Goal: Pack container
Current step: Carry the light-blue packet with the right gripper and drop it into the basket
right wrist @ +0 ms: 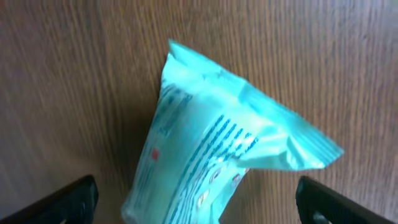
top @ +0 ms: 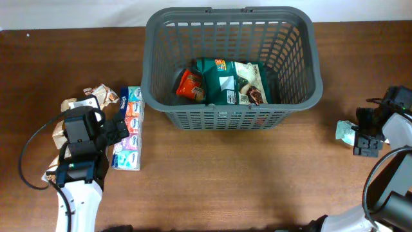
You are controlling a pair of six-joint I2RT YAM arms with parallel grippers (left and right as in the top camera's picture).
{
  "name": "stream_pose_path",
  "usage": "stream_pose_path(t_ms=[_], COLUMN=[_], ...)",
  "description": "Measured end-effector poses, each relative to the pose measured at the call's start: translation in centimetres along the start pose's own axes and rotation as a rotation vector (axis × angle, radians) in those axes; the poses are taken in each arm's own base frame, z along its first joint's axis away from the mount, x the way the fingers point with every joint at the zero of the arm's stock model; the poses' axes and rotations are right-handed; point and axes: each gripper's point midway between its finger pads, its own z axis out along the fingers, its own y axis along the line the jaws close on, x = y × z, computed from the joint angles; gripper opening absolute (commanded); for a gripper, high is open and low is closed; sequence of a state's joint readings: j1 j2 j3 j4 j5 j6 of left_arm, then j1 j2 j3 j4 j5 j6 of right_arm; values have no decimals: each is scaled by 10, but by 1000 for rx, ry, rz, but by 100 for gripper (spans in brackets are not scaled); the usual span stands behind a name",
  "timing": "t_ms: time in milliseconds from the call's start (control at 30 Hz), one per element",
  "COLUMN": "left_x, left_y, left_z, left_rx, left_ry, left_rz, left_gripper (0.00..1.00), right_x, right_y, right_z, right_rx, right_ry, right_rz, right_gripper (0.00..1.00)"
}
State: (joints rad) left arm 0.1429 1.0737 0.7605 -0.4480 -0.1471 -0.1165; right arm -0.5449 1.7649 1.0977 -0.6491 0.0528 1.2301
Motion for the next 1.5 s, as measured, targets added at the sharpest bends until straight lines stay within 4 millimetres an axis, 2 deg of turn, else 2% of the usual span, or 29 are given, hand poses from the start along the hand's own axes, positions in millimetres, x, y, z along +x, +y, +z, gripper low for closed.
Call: stream_pose_path(t_ms=[133, 500, 533, 600, 700, 1133, 1233, 1333, 1433, 1500], left_x=[0, 1, 1, 1, 1, 4, 4, 4, 4, 4], left_y=[0, -7, -7, -7, -7, -7, -7, -7, -7, -7], left_z=[0, 0, 0, 0, 0, 0, 0, 0, 0, 0], left_rx=[1, 38, 38, 39, 39, 41, 41, 41, 41, 41], left_ry=[0, 5, 5, 5, 5, 17, 17, 17, 17, 16], left_rz=[0, 0, 0, 0, 0, 1, 1, 1, 1, 1], left_gripper=[99, 99, 99, 99, 99, 99, 99, 99, 99, 99], right_x=[-4, -4, -3, -3, -3, -4, -3, -11, -25, -32], right_y=[-2, -15, -16, -16, -16, -12, 2, 36, 89, 132], right_z=[2, 22, 23, 24, 24, 22, 16, -6, -55, -107], right_rx=[13, 87, 92, 95, 93, 82, 45, -43, -209, -369], right_ry=[-25, -28, -26, -26, -28, -28, -5, -11, -57, -103], right_rz=[0, -6, -7, -15, -9, -8, -35, -94, -174, -257], right_gripper=[99, 82, 76, 57, 4, 4, 4, 3, 4, 4])
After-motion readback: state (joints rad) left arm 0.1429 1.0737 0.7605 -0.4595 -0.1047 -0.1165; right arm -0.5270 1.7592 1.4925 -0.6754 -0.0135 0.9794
